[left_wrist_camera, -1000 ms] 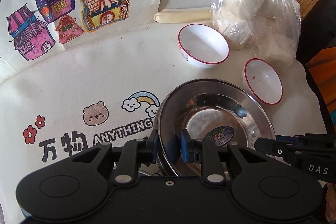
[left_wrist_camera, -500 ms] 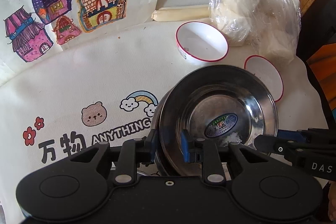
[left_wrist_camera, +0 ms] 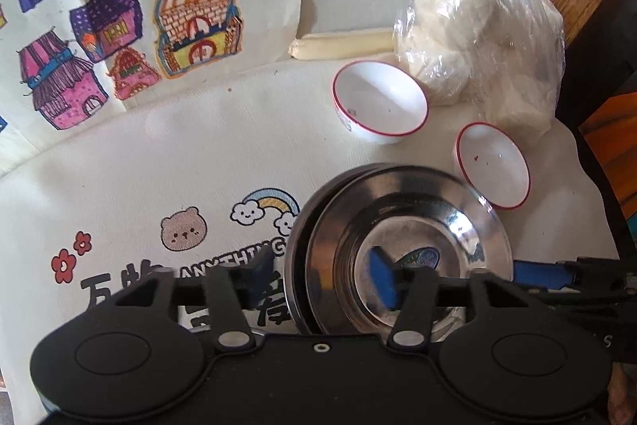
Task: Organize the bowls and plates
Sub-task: 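Lower the logo plate onto the stacked bowls and open both tools, then move both tools to the rim of the small steel bowl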
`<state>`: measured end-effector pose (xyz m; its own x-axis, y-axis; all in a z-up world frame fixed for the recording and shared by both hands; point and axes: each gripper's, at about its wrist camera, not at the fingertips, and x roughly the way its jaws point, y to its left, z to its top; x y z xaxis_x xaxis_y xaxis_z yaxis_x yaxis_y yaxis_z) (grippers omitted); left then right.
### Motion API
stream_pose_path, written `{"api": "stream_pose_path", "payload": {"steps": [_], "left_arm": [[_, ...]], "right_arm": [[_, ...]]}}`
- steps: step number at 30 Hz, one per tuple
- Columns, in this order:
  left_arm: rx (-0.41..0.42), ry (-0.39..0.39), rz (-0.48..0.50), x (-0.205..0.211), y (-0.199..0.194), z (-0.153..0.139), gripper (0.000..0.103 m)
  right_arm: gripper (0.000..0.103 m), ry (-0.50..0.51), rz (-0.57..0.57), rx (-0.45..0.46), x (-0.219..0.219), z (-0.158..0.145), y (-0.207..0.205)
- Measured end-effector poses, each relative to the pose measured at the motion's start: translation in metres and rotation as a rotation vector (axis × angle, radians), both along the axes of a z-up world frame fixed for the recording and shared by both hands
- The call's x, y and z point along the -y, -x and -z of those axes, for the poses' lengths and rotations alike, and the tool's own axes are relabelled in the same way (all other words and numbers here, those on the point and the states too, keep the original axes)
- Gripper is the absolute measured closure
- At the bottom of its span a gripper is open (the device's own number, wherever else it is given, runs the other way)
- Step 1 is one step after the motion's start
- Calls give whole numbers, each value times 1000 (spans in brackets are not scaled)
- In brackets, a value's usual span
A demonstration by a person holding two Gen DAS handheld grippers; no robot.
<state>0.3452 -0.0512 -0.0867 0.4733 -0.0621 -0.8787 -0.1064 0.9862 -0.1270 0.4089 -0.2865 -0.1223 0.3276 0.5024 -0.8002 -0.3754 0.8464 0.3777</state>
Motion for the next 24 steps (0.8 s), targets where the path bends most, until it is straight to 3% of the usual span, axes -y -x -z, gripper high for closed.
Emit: {"api": "stream_pose_path", "payload": {"steps": [7, 10, 14, 24], "left_arm": [[32, 11, -28, -6, 6, -10, 19], [38, 25, -35, -9, 9, -14, 7], [60, 39, -43, -13, 16, -21, 1], [49, 14, -40, -27, 34, -28, 1]], "right_arm": [[30, 1, 6, 6, 0, -2, 3], [17, 0, 8, 17, 0, -5, 5], [0, 8, -8, 70, -2, -14, 13], [0, 45, -22, 123, -11, -29, 35]]}}
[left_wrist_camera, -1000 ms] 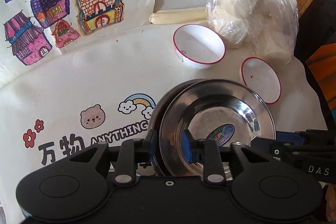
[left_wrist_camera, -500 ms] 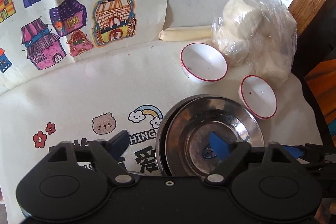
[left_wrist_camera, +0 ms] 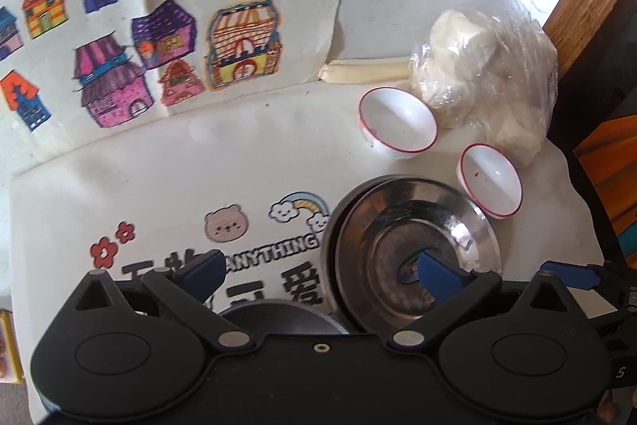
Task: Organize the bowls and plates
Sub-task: 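Move both tools to the rim of the small steel bowl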
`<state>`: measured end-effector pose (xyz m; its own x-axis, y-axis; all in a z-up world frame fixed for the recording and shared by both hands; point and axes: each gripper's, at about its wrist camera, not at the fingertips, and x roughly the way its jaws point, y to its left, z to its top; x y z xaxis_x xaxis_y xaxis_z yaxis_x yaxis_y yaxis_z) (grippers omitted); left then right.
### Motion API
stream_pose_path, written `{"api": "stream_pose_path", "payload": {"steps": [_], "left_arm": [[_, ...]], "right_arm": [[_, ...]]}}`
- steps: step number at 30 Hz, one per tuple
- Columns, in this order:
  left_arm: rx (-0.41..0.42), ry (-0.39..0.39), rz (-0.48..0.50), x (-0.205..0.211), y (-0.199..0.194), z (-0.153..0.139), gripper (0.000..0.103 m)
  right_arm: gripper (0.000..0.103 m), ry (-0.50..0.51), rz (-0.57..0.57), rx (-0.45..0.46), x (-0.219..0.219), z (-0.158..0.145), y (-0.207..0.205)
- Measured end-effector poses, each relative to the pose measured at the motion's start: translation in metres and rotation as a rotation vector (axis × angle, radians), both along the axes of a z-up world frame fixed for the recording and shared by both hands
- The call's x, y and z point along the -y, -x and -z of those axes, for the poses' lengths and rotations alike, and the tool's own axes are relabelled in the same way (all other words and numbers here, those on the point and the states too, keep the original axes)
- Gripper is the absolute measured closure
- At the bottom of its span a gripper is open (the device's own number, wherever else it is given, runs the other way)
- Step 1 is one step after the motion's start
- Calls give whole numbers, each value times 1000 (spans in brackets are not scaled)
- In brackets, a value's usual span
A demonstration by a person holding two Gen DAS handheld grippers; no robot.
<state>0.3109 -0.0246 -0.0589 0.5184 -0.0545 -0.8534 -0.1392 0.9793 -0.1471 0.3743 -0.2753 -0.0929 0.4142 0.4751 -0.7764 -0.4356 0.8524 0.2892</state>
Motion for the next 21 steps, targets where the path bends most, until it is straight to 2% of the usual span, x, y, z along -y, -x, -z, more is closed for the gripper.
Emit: {"api": "stream_pose_path", "payload": {"steps": [6, 12, 18, 21], "left_arm": [[-15, -8, -28, -21, 16, 2, 1], [-18, -15, -44, -48, 39, 6, 1], [-74, -14, -63, -72, 57, 23, 1], [-95, -14, -27, -78, 62, 32, 1]], "right_arm": [[0, -7, -20, 13, -12, -7, 15], [0, -2, -110, 26, -34, -16, 35], [0, -25, -173, -60, -57, -12, 52], [2, -13, -166, -104, -66, -4, 58]]}}
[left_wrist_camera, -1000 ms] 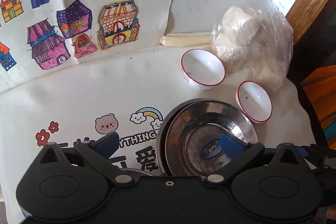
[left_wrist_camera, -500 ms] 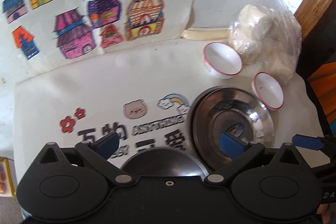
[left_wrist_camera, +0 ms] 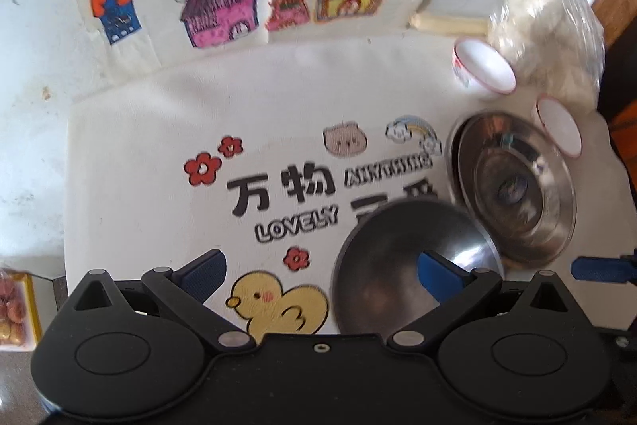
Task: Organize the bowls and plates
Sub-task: 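Move both tools to the rim of the small steel bowl, then close the left tool on the small steel bowl rim while the right tool grips it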
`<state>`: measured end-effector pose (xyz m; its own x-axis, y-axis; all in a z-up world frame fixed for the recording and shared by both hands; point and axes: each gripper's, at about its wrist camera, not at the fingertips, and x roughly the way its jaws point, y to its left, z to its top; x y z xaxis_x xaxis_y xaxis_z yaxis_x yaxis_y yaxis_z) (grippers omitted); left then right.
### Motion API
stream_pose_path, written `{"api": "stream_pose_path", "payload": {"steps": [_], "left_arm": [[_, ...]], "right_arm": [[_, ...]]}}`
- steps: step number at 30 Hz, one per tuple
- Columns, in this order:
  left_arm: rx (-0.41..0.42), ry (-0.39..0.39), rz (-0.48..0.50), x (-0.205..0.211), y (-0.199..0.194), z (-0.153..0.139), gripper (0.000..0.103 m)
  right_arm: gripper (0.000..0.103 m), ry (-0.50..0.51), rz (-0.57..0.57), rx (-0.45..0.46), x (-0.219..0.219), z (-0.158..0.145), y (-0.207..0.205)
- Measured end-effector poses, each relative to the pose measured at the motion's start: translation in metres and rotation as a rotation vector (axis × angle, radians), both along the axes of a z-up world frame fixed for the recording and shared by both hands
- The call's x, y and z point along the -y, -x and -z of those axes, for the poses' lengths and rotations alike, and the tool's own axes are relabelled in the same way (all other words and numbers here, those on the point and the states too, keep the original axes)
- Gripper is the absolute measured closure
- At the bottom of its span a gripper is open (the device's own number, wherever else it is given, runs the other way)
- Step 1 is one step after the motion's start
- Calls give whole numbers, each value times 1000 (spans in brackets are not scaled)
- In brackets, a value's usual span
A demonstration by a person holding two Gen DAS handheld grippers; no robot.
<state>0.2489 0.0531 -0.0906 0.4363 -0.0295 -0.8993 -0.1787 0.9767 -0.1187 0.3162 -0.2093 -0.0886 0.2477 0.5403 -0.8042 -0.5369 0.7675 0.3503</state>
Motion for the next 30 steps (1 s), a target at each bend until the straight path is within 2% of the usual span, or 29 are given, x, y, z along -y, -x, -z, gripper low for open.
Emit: {"api": "stream_pose_path", "payload": {"steps": [5, 11, 17, 19, 22, 23, 25, 30], "left_arm": [[-14, -21, 82, 1, 5, 11, 1], [-21, -60, 122, 0, 5, 20, 2], [-17, -65, 147, 2, 2, 23, 12], [-13, -54, 149, 2, 0, 24, 20], [-15, -32, 157, 2, -2, 25, 34], [-15, -22, 162, 3, -3, 25, 38], [-22, 5, 171, 3, -4, 26, 58], [-39, 70, 182, 3, -3, 30, 85]], "right_arm": [[17, 53, 50, -39, -13, 14, 5], [25, 44, 119, -102, -21, 33, 11], [34, 33, 192, -145, -28, 42, 9], [39, 47, 200, -140, -30, 44, 8], [53, 48, 213, -153, -31, 46, 7], [61, 49, 216, -155, -32, 47, 6], [68, 47, 223, -162, -31, 48, 7], [81, 24, 228, -170, -28, 48, 8]]}}
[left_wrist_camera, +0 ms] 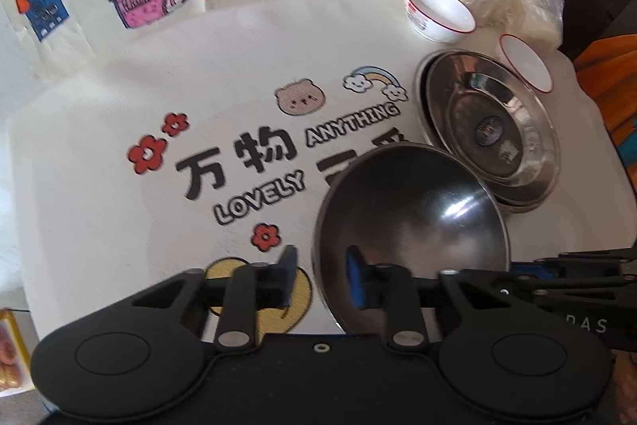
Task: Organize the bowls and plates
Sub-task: 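Close the left tool on the small steel bowl rim while the right tool grips it, then lift the small steel bowl with both tools and carry it toward the white bowls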
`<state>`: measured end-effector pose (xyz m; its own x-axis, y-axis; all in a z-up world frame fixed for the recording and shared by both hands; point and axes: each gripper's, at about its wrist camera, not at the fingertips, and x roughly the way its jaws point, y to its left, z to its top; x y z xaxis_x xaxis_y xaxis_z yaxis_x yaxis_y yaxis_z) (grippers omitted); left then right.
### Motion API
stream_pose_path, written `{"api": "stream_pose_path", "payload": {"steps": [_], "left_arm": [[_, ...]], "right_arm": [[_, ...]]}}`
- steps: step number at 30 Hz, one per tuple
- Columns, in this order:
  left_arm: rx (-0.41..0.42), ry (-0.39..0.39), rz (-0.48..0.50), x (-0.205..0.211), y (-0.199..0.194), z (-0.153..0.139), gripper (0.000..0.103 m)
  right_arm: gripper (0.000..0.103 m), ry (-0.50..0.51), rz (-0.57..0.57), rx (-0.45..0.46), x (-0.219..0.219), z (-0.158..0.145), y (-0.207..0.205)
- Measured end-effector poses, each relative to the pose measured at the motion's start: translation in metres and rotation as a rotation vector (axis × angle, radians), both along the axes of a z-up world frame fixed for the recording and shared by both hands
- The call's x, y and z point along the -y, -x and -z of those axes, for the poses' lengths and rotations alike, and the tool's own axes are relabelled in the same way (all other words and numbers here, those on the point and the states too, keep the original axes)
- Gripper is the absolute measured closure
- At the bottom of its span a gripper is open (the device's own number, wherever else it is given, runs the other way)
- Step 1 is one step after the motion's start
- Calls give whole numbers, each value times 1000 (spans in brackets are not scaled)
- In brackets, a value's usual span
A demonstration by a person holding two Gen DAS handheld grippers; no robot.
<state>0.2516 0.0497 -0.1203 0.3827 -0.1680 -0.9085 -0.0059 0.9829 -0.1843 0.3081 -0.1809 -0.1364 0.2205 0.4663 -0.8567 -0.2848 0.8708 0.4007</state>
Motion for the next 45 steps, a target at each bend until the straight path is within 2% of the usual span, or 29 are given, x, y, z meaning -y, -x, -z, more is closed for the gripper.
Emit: {"api": "stream_pose_path", "payload": {"steps": [6, 12, 19, 23, 27, 31, 37, 45], "left_arm": [[-47, 68, -7, 1, 7, -1, 88], [-95, 136, 52, 19, 22, -8, 88], [-144, 180, 173, 78, 24, -6, 86], [-143, 183, 240, 118, 11, -8, 85], [-135, 188, 262, 157, -11, -8, 85], [-137, 192, 232, 199, -37, -5, 86], [-146, 190, 164, 256, -68, 1, 85], [-163, 171, 23, 295, -81, 9, 84]], "right_arm": [[82, 10, -4, -23, 7, -3, 5], [82, 9, -23, -26, 36, -22, 19], [82, 53, 17, -6, 86, -43, 22], [82, 68, 66, -5, 124, -49, 14], [82, 79, 94, -8, 162, -49, 1], [82, 85, 79, -24, 200, -48, -25], [82, 109, -4, -31, 250, -48, -76], [82, 126, -155, -42, 277, -43, -122]]}}
